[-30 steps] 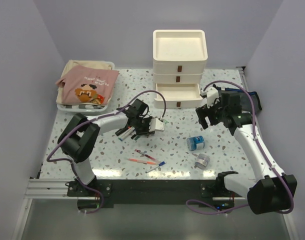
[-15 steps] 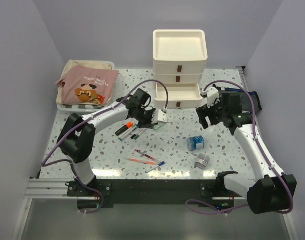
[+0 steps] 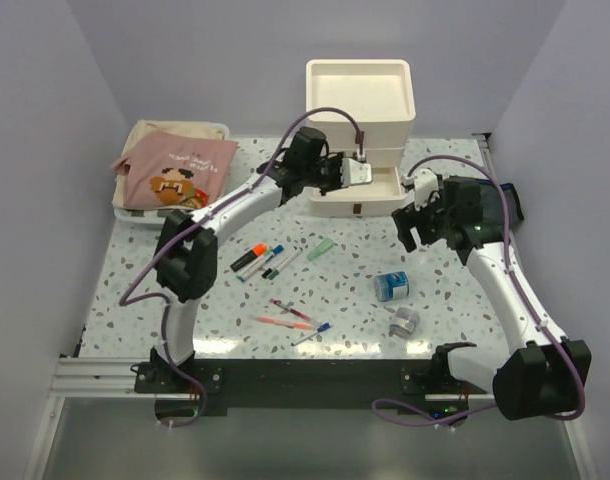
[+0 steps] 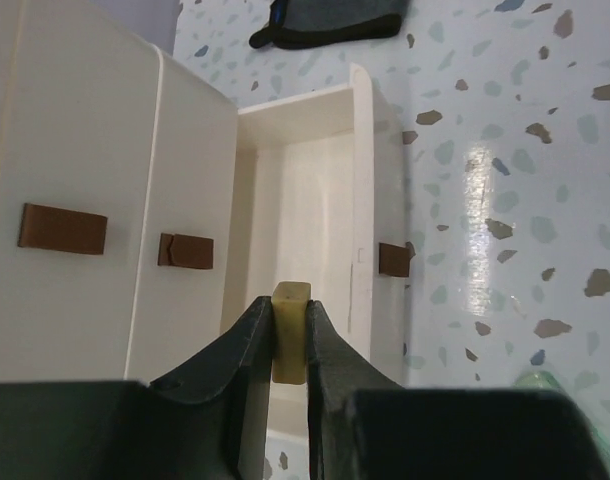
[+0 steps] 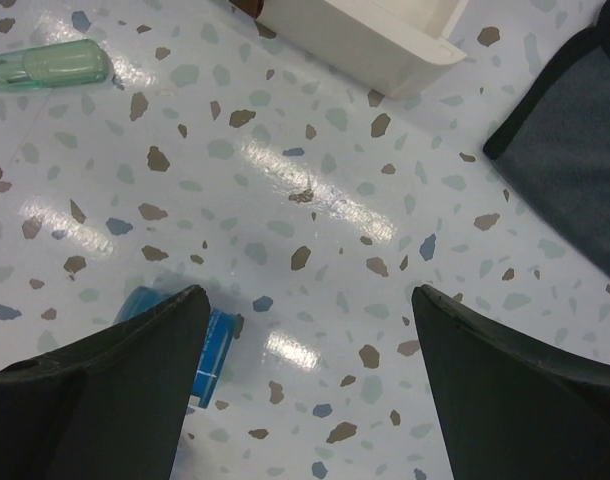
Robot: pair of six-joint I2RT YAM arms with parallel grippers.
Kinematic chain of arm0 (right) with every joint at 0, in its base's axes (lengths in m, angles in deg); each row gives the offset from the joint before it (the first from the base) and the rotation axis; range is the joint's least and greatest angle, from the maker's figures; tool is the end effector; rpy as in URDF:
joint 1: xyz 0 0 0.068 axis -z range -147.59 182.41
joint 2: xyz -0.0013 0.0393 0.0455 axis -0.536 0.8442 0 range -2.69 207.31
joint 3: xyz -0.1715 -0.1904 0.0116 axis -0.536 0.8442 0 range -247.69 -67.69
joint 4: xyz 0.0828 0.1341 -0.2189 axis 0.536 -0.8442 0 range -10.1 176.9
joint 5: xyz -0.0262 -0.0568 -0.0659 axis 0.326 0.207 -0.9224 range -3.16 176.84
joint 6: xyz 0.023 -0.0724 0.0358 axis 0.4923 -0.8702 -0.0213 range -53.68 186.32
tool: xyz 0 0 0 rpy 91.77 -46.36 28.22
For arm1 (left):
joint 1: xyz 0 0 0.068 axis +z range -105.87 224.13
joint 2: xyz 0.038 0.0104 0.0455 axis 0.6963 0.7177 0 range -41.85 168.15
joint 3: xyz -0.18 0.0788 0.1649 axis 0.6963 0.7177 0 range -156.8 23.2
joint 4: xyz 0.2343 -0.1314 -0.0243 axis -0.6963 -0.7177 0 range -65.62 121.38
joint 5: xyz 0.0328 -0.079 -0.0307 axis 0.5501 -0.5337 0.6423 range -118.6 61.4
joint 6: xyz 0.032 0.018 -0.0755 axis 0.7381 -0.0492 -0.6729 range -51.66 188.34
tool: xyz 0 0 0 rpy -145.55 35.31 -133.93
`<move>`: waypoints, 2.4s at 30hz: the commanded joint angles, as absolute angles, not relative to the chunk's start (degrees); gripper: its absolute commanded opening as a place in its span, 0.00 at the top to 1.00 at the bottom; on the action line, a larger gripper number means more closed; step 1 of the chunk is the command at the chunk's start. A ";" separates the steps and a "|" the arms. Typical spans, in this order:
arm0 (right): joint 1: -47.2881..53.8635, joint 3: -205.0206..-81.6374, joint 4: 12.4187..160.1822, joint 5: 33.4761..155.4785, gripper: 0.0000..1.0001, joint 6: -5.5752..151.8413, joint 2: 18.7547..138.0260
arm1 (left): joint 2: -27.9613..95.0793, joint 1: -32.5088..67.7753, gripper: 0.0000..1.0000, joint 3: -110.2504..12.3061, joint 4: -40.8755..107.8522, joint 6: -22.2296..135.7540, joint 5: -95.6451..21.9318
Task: Sort the stationery into containers
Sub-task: Place the stationery in the drawer, then pick up the stationery from the center of the board.
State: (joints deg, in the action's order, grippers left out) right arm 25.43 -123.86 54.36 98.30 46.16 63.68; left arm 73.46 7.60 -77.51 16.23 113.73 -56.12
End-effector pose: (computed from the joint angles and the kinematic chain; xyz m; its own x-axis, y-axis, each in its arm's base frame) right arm 0.2847 0.0496 0.2549 -0.5415 -0.4065 -0.7359 -0.4799 0.8682 -0.1265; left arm 0.3875 -0.3292 0.2619 0.3252 0.5447 -0.7730 0.8810 0.1225 0.4569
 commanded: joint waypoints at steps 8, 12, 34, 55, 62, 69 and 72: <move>26.26 -127.02 54.81 97.47 0.14 46.01 63.31 | 80.23 7.04 0.99 -77.97 30.50 111.06 -49.78; 26.35 -127.11 54.82 98.35 0.14 46.46 63.93 | 80.32 6.69 0.71 -73.75 38.23 111.06 -46.27; 8.97 -149.60 37.33 113.03 0.19 10.37 90.11 | 25.42 10.02 0.08 -33.88 35.09 89.97 -21.14; -4.76 -155.40 37.24 103.27 0.35 -26.06 109.27 | 16.95 35.25 0.04 -23.03 24.35 63.95 -32.45; -4.68 -161.47 34.77 103.89 0.39 -24.03 116.21 | 17.57 36.31 0.04 -24.97 23.30 64.74 -34.75; -4.32 -165.34 32.23 103.71 0.46 -24.65 120.70 | 20.11 37.45 0.04 -26.63 23.91 64.65 -36.94; -3.97 -167.18 28.63 103.36 0.65 -24.91 122.72 | 21.34 37.54 0.04 -27.69 24.53 64.65 -37.99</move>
